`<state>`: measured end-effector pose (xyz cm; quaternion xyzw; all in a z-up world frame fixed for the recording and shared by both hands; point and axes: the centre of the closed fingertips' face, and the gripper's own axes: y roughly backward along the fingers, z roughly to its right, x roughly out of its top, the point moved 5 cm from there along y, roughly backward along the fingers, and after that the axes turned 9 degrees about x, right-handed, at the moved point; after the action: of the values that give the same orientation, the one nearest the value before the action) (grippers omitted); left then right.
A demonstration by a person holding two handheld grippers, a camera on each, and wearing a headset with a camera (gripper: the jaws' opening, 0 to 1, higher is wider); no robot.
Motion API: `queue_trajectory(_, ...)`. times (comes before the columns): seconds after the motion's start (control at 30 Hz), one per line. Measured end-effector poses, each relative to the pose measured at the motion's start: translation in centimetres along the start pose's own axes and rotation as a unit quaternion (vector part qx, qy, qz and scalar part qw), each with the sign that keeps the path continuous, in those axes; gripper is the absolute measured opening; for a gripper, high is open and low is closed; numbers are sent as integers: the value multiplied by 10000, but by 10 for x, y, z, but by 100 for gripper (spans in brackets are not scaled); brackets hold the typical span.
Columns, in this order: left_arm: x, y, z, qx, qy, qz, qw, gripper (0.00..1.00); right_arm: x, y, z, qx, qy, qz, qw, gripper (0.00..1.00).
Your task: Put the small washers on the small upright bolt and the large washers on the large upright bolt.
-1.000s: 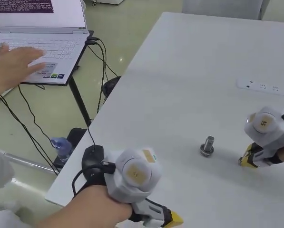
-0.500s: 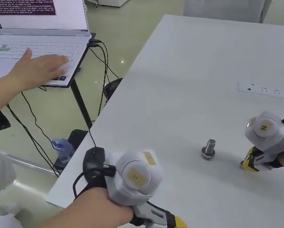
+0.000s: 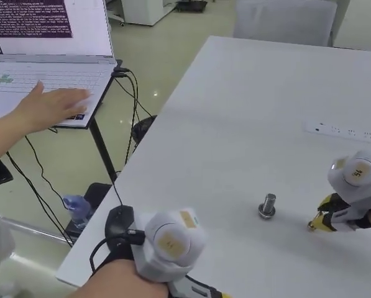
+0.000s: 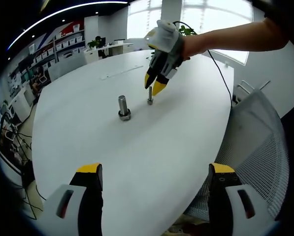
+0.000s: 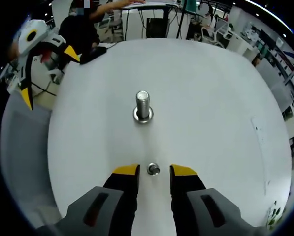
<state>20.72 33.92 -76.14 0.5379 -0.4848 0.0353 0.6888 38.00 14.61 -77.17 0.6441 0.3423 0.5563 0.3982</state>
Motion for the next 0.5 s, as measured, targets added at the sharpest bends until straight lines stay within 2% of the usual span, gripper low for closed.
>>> queue_trajectory(0.1,1,0,1,-20,75,64,9999,89,1,10,-9,41,-162,337,9993,31)
queue_trajectory(0.2,1,1,2,-5,60,85,9999,88,0,26,-19,-131,-94,709,9974,32)
queue_trajectory(0.33,4,3,4,15,-13,101,9999,88,-5,42,-33,-293,-130,1023,9942,34)
queue_trajectory(0.4,5,3,4,26,14,145,9999,88,-9,50,-39,-360,-250,1237,9914,34)
queue_trajectory(0.5,6,5,2,59,85,201,9997,87,-11,64,-51,-403,-398,1685,9841,38)
